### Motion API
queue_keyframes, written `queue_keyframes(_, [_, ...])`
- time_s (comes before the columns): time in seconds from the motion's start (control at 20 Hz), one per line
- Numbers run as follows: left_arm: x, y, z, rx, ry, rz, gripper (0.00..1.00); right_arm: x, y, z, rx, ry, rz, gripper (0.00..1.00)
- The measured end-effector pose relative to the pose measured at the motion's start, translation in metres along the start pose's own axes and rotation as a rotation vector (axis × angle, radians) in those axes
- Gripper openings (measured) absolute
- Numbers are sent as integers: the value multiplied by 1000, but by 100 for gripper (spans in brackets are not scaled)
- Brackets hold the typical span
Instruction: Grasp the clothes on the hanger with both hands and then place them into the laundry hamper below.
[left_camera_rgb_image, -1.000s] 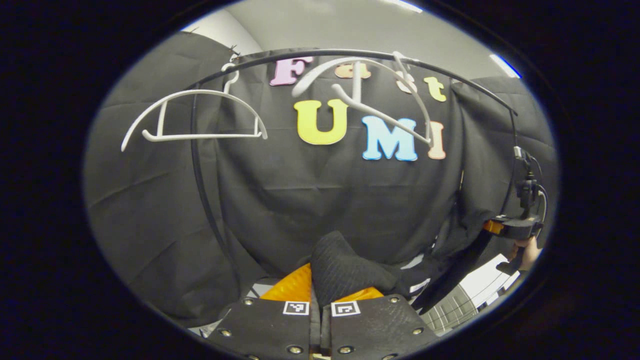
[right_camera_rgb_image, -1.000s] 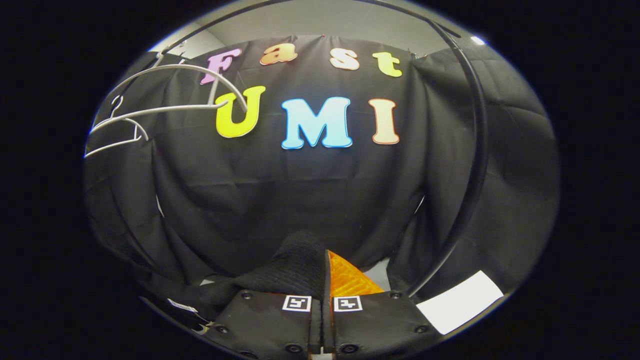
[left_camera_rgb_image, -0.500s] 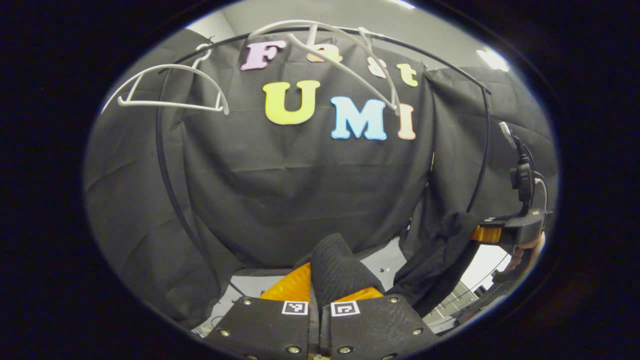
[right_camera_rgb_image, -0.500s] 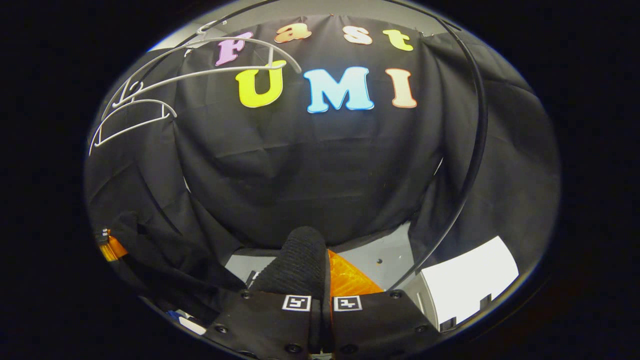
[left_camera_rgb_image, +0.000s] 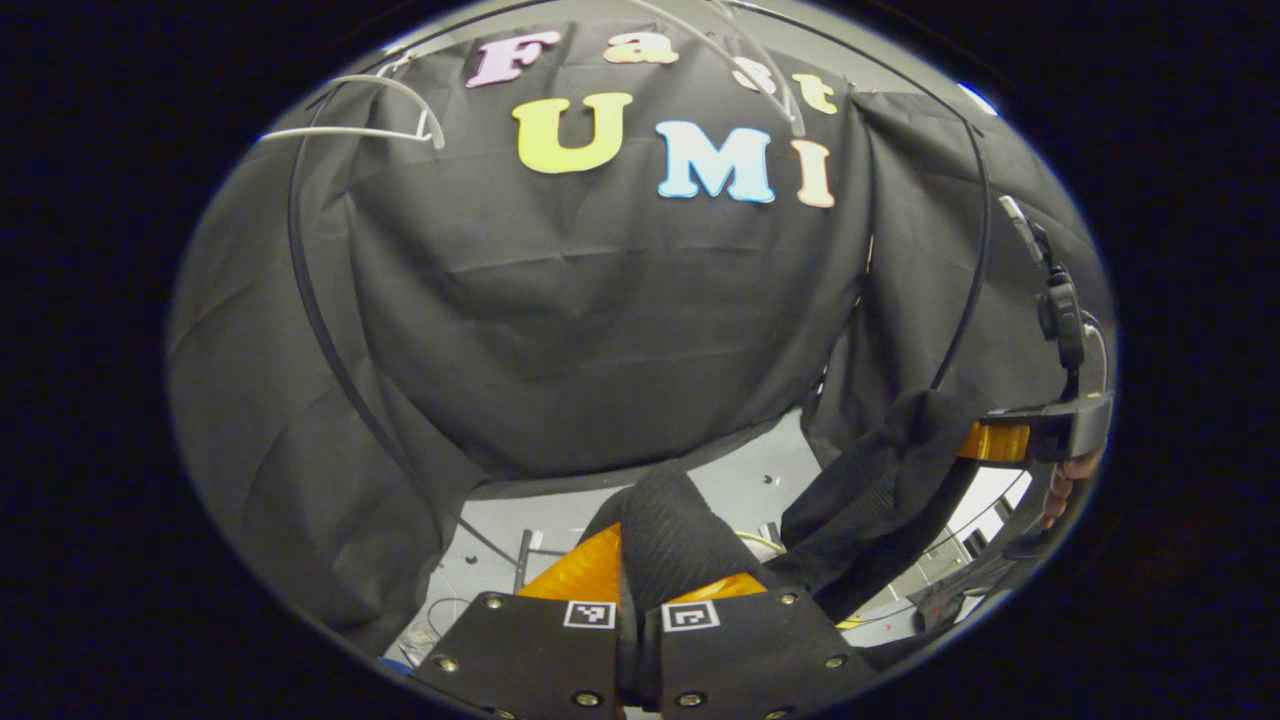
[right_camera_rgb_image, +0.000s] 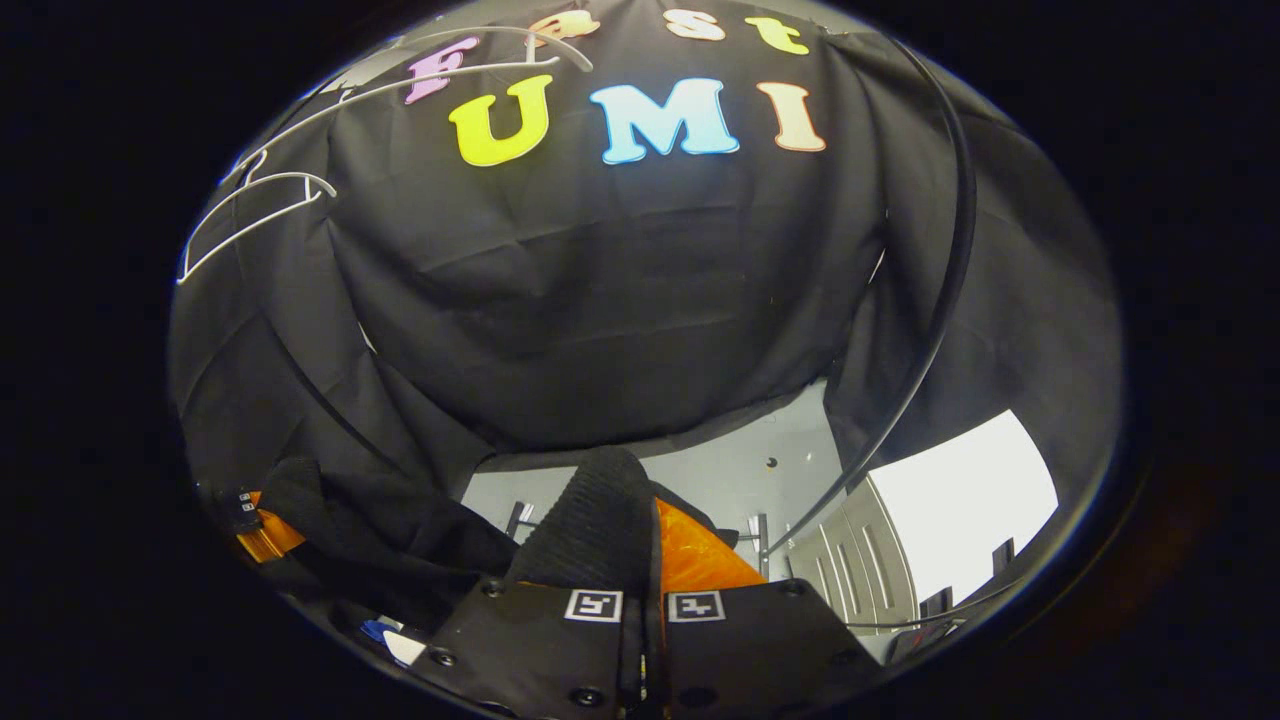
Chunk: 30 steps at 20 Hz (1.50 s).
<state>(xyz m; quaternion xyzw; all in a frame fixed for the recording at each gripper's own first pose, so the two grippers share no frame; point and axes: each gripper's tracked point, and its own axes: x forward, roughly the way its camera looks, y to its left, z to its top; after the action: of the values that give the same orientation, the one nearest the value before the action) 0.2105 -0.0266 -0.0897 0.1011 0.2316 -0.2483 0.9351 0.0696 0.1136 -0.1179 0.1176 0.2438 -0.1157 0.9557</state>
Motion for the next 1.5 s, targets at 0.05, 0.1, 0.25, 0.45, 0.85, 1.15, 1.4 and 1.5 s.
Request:
queue_keyframes(0.05, [2,0,-3,-4,8,2,2,2,3,-2,-8,13,3,3])
queue_keyframes(0.1, [5,-1,-5,-7,15,-1,2,3,6,-4,-18,25,9,3])
queue_keyframes(0.25, [13,-4,-14,-16,31,-10,3,10,13,-9,-57,58,18,5])
queue_keyframes(0.45, [27,-4,-37,-15,109,-23,1,17,23,-28,-79,132,39,4])
queue_keyframes(0.85, [44,0,-68,-67,202,-21,63,22,57,-79,-114,326,151,55])
queue_keyframes(1.15, [34,14,-63,-78,178,21,93,14,34,-58,-91,261,121,98])
queue_keyframes(1.4, [3,11,-37,-61,84,54,94,-1,1,-31,-63,146,95,98])
queue_keyframes(1.5, [-15,5,-15,-48,27,87,94,-10,-17,-16,-60,90,87,98])
